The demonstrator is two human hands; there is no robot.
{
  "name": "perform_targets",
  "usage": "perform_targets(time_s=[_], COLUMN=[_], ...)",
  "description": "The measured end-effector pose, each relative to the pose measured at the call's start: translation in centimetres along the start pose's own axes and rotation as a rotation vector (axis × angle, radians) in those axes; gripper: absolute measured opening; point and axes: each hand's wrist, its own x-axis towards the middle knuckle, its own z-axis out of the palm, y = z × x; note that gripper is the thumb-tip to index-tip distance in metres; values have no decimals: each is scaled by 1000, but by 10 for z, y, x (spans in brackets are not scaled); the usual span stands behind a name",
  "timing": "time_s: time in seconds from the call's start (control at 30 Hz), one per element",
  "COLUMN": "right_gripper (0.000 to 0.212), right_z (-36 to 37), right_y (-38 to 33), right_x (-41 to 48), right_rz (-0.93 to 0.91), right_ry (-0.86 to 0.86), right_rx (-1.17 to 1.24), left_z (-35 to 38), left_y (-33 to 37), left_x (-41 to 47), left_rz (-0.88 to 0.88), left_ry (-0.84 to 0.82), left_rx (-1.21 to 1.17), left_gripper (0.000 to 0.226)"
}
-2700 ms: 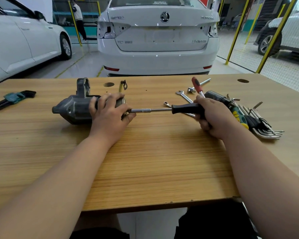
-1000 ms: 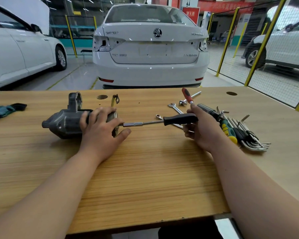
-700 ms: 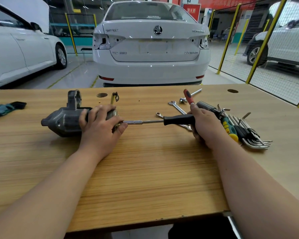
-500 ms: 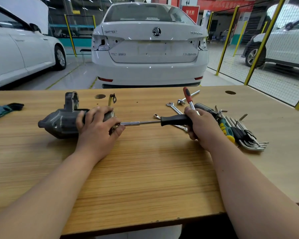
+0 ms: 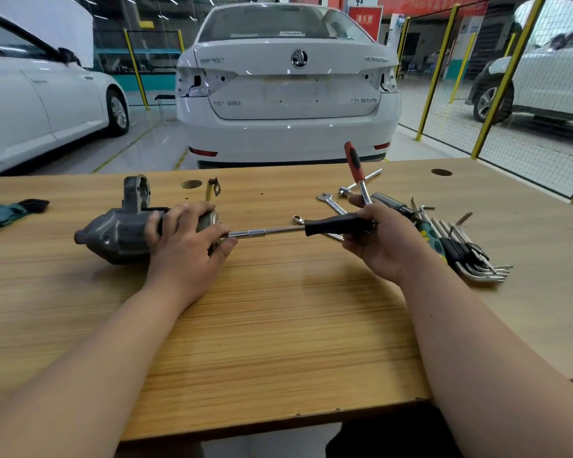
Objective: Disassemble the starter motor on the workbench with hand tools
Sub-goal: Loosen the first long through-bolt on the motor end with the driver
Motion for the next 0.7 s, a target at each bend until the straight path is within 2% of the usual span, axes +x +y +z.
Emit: perform_targets(time_s=[0.1,0.2,0.33,0.43,0.57,0.7], right_gripper=[24,21,30,32,39,32], right_z=[2,3,5,1,-4,-6], right_y=[0,-1,1,4,5,2], right_x=[0,4,10,14,15,15], right_rz=[33,26,5,-92,-103,-129], right_ry=[53,100,208,237,275,289], right_rx=[-15,-206,-471,-479,-610,-607], left_z=[0,0,-2,-3,-2,-2], left_y=[-1,-1,-1,-1,-1,-1], left_x=[0,0,0,0,0,0], left_rz=[1,2,3,5,13,14], left_ry=[1,-4,-6,-5,-3,-5], left_rx=[-8,-8,-13,-19,-18,-18], left_gripper=[46,46,47,44,30,29])
